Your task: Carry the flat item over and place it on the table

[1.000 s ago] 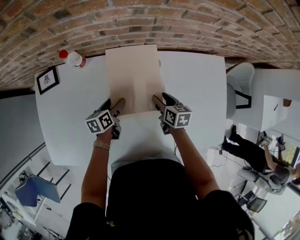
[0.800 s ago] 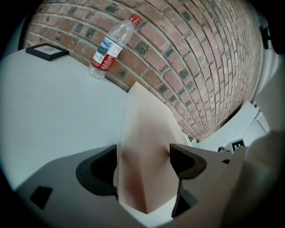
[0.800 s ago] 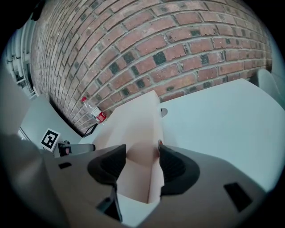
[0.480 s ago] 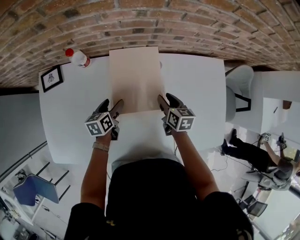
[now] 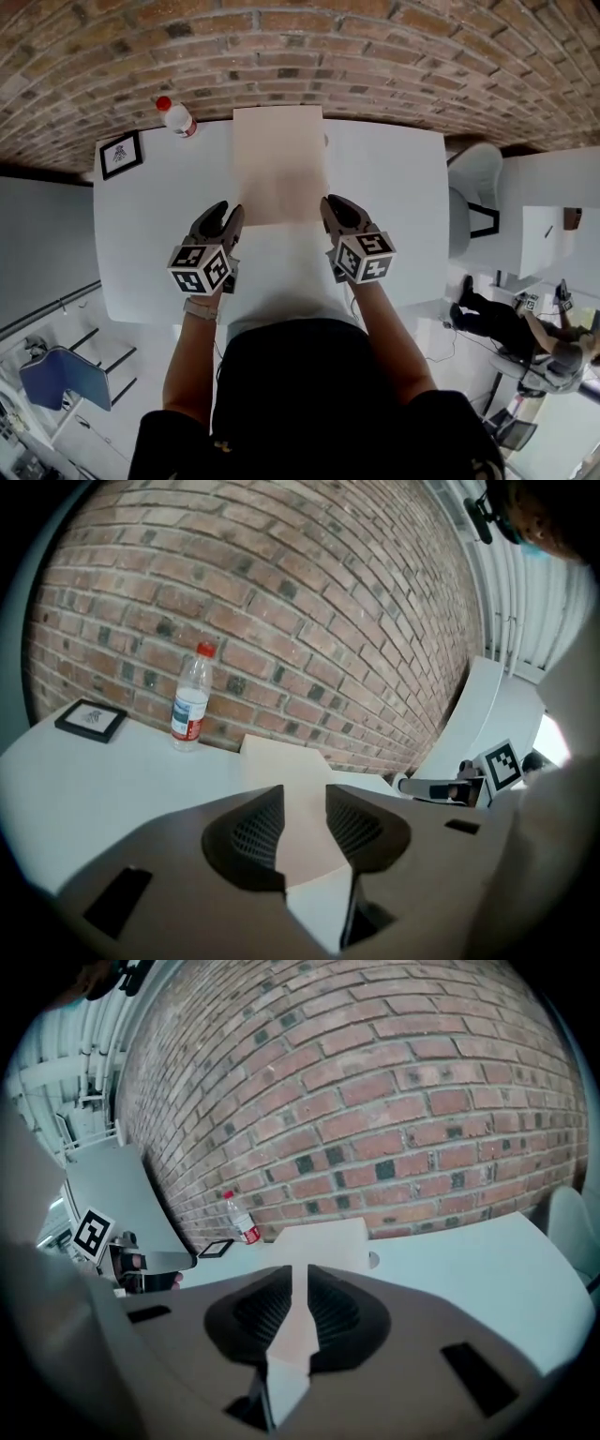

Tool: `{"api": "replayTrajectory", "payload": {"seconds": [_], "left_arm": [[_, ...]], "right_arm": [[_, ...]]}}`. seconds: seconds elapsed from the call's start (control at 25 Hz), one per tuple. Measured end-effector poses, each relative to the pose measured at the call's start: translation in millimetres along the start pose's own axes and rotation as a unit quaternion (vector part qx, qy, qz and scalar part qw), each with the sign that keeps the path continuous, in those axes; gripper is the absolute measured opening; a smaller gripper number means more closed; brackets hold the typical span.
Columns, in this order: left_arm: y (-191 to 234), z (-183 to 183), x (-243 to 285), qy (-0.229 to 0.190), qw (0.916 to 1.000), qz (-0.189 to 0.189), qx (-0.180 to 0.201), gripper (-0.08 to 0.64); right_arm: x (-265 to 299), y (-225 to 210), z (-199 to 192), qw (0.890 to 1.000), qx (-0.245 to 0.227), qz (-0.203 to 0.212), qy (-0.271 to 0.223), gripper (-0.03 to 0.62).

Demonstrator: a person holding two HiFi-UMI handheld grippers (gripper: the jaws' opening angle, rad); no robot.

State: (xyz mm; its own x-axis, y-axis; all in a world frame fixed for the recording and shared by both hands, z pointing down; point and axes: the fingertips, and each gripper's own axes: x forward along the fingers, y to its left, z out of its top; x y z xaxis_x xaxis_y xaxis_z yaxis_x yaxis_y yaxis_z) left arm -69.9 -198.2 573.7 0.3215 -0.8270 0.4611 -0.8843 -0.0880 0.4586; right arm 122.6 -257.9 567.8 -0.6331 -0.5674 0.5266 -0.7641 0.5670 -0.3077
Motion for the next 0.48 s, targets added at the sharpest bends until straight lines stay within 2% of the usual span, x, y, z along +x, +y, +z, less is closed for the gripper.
{"api": "replayTrajectory", "payload": {"seconds": [0.12,0.24,0.48], "left_arm": [[-10,15,-20,-0.016,0.9993,0.010,0.032,0.061],[-23,30,-41,-0.037,0.9982,0.007,0.046,0.014],[-55,54,-76,-0.064,0.9959,-0.020,0.061,0.004]], "right_arm": [[-14,19,16,1.000,-0.013,0.017,-0.016,0.043],[-29,39,33,0.998,-0.029,0.038,-0.032,0.032],[-62,81,64,0.992,-0.061,0.091,-0.065,0.031]]}}
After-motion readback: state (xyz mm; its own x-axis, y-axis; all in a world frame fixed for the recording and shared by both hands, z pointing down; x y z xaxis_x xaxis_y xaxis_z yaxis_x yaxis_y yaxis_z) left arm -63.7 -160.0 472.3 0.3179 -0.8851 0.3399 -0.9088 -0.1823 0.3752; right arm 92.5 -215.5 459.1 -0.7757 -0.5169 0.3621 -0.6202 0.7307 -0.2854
